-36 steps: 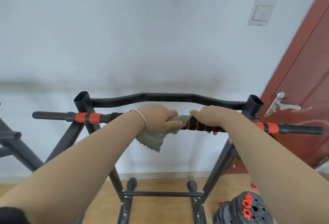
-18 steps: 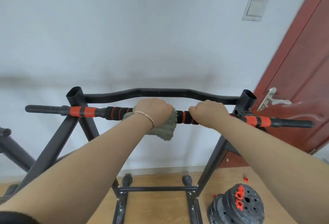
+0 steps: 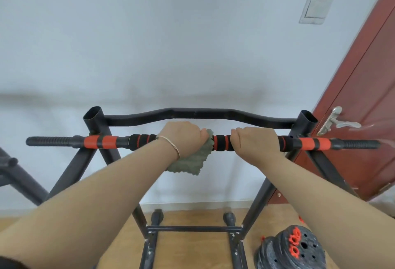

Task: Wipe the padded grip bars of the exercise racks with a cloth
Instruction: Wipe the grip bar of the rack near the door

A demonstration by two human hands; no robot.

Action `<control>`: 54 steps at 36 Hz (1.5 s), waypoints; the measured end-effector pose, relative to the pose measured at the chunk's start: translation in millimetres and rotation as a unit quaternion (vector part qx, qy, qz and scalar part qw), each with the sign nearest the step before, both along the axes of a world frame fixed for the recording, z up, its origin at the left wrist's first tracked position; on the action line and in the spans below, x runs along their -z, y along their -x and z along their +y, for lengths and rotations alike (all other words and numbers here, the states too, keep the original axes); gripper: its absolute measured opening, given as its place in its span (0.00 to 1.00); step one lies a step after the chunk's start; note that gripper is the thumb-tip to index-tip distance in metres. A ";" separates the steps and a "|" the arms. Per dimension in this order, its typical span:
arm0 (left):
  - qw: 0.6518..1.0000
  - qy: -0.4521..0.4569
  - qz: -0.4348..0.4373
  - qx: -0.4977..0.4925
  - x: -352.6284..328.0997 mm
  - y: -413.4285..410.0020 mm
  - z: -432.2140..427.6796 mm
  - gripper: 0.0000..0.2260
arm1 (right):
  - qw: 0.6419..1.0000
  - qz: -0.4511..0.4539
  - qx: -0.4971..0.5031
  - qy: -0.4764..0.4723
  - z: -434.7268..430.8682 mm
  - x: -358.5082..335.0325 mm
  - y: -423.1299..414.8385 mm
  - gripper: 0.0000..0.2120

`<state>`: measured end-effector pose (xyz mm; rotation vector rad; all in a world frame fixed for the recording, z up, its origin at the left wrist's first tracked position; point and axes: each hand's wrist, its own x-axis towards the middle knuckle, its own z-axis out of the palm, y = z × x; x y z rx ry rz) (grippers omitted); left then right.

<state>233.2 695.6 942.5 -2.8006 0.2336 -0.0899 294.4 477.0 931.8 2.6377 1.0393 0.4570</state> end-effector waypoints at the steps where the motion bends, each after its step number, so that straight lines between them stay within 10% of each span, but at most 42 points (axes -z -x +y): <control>1: 0.999 0.010 -0.029 -0.022 4.8 2.1 -2.6 0.06 | 1.000 0.015 0.008 -0.010 5.2 -2.7 -4.7 0.12; 9: 0.997 0.018 -0.057 -0.048 8.7 8.0 -9.0 0.07 | 0.880 0.434 0.164 -0.105 43.1 -32.2 -31.2 0.24; 14: 0.982 0.139 0.059 -0.111 -6.1 -3.5 -1.7 0.20 | 0.997 0.075 0.013 -0.023 23.2 -8.9 -9.8 0.23; 18: 0.992 0.086 0.066 -0.061 -4.1 -0.7 -0.2 0.15 | 0.998 -0.028 0.015 -0.052 15.2 5.6 18.3 0.11; 26: 0.998 0.014 -0.021 -0.052 5.2 12.1 -6.7 0.09 | 0.877 0.454 0.141 -0.075 31.0 -29.8 -27.8 0.30; 31: 0.993 0.084 -0.006 -0.083 4.0 9.6 -5.1 0.19 | 0.986 0.151 0.044 -0.058 19.6 -9.7 -13.3 0.36; 35: 0.948 0.246 0.130 -0.157 -4.1 3.4 0.1 0.30 | 0.992 -0.037 0.006 -0.123 3.7 16.3 19.5 0.28; 39: 0.978 0.164 0.097 -0.083 -3.0 9.3 -0.7 0.21 | 0.993 -0.001 0.027 -0.114 7.3 5.3 14.4 0.27; 42: 0.990 0.117 0.068 -0.044 -3.6 16.4 -5.3 0.18 | 0.959 0.249 0.098 -0.095 9.3 -20.4 -10.6 0.31; 46: 0.995 0.092 0.016 -0.041 1.1 21.4 -6.5 0.37 | 0.887 0.437 0.134 -0.062 6.0 -30.6 -23.3 0.37; 54: 0.989 0.121 -0.032 -0.072 3.0 21.9 -4.6 0.39 | 0.998 -0.002 0.030 -0.063 -9.6 4.7 11.8 0.30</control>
